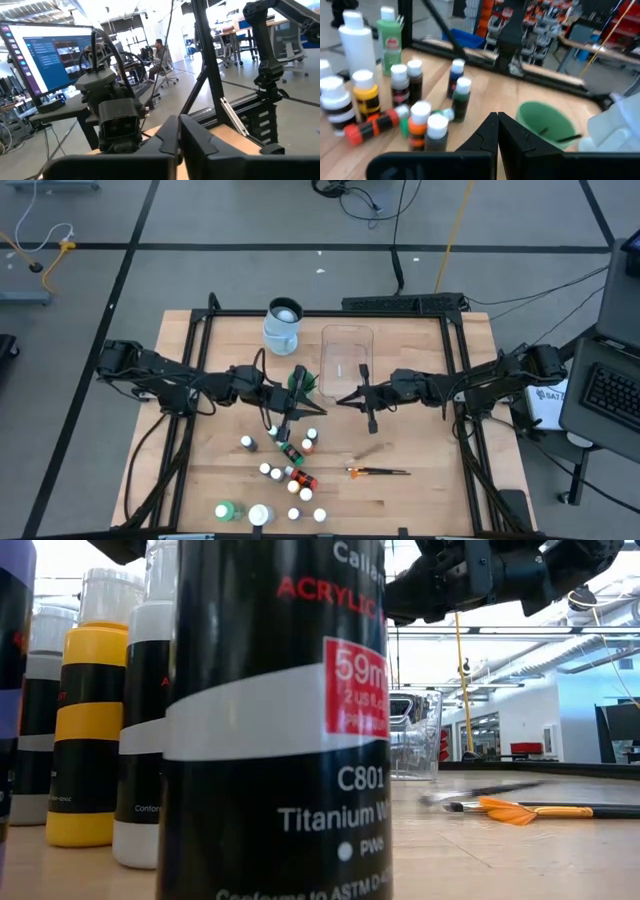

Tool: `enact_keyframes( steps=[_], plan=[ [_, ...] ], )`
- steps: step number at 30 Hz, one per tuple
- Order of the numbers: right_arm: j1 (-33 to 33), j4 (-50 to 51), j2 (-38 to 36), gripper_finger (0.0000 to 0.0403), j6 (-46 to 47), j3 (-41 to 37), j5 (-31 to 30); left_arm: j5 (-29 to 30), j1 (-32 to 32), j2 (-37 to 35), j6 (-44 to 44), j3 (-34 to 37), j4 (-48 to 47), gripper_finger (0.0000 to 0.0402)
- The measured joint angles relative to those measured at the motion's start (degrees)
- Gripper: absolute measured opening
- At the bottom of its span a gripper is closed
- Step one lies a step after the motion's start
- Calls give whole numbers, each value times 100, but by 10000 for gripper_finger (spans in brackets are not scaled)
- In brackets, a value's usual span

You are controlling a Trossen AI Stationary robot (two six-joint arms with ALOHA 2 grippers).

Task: Pick & Place Paint Supplies
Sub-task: Put the white paintbrush into the green cup

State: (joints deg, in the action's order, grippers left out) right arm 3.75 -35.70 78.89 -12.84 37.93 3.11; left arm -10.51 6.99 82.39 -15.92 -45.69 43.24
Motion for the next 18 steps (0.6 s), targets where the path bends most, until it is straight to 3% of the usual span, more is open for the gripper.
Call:
enact_keyframes(
  steps=[7,13,16,18],
  plan=[
    [435,1477,-153,0,30,4,-51,2,77,-78,168,1,-473,25],
    [1291,4426,-711,0,631,655,-1637,-1,265,-621,271,4,-1434,32],
    [1823,5988,-728,0,1463,1281,-1846,1,322,-830,274,2,-1877,33],
    [2135,6431,-509,0,1973,1593,-1838,-1,371,-957,329,7,-2269,33]
  ],
)
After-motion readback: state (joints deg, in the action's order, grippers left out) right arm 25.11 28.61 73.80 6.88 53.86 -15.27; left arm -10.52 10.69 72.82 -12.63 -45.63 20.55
